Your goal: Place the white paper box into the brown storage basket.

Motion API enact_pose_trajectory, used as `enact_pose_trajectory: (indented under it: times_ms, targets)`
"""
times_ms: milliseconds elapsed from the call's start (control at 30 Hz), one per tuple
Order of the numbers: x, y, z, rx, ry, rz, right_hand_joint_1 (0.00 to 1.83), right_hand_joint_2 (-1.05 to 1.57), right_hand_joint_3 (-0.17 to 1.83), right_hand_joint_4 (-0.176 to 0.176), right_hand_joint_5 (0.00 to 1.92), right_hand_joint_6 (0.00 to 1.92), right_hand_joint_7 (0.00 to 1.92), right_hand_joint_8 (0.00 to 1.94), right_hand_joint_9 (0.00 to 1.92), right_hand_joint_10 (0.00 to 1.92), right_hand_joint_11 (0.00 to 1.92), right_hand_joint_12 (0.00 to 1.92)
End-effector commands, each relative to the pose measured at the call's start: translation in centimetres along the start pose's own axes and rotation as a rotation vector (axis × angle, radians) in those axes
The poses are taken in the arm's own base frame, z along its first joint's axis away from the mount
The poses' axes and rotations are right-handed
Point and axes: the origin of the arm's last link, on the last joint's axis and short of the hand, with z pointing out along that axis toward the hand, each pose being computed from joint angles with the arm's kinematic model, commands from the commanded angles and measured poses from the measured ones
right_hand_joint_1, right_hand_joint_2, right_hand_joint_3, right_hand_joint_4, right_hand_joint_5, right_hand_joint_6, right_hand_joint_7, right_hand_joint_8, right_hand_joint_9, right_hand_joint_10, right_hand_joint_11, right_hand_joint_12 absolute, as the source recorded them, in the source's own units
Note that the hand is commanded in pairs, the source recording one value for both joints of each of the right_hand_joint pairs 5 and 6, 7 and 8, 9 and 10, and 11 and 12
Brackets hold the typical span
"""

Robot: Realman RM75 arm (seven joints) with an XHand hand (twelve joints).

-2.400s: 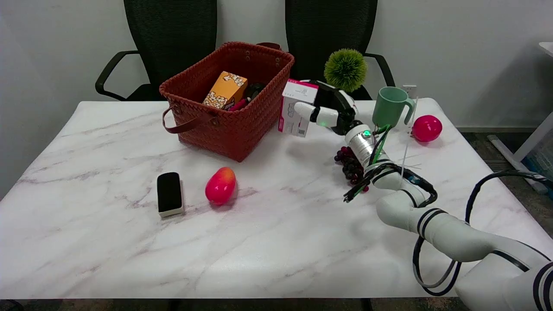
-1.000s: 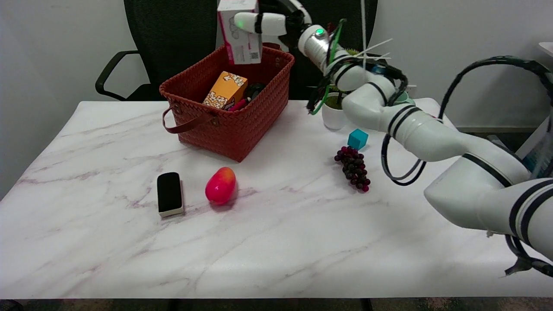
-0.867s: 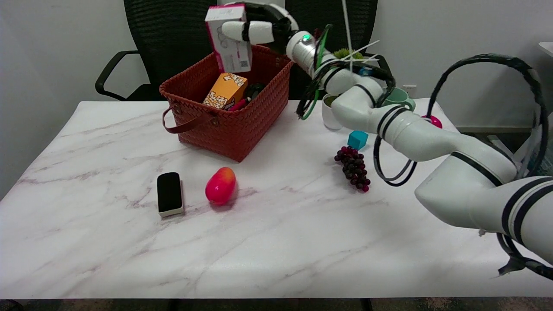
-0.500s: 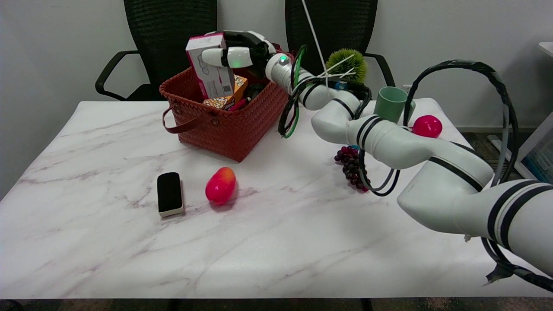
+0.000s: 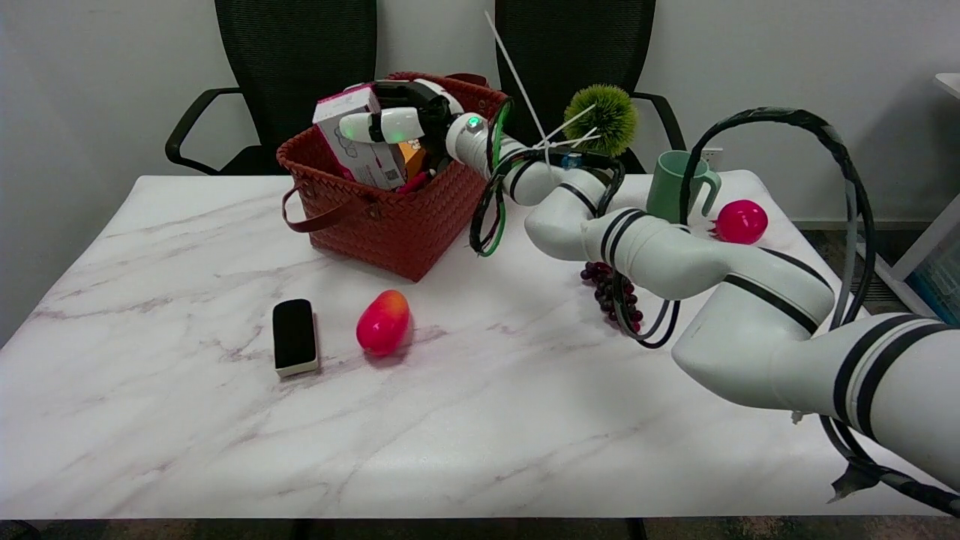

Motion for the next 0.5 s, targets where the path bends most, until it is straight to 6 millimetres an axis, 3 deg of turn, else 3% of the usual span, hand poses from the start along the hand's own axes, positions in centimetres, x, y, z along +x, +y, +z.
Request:
enact_pose_trajectory:
  times_ms: [33, 100, 267, 433, 500]
  targets:
    - [-1.1, 0.5, 0.3, -0.026, -0.021, -0.071, 1.34, 0.08, 0.95, 0.000, 0.48, 0.48, 0.36, 0.36, 0.26, 0.26, 0.25, 0.25]
    - [-1.1, 0.7, 0.3, -0.028, -0.021, -0.070, 1.33, -0.04, 0.96, 0.000, 0.31, 0.31, 0.29, 0.29, 0.23, 0.23, 0.22, 0.22]
    - [-1.0, 0.7, 0.2, -0.023, -0.023, -0.070, 1.31, -0.22, 0.96, 0.000, 0.10, 0.10, 0.25, 0.25, 0.20, 0.20, 0.12, 0.12]
    - [-0.2, 0.3, -0.3, 0.023, -0.016, -0.046, 1.30, -0.27, 0.96, 0.000, 0.04, 0.04, 0.24, 0.24, 0.15, 0.15, 0.00, 0.00]
    - [1.3, -0.6, -1.1, 0.072, -0.006, -0.042, 1.30, -0.23, 0.87, 0.000, 0.08, 0.08, 0.25, 0.25, 0.16, 0.16, 0.00, 0.00]
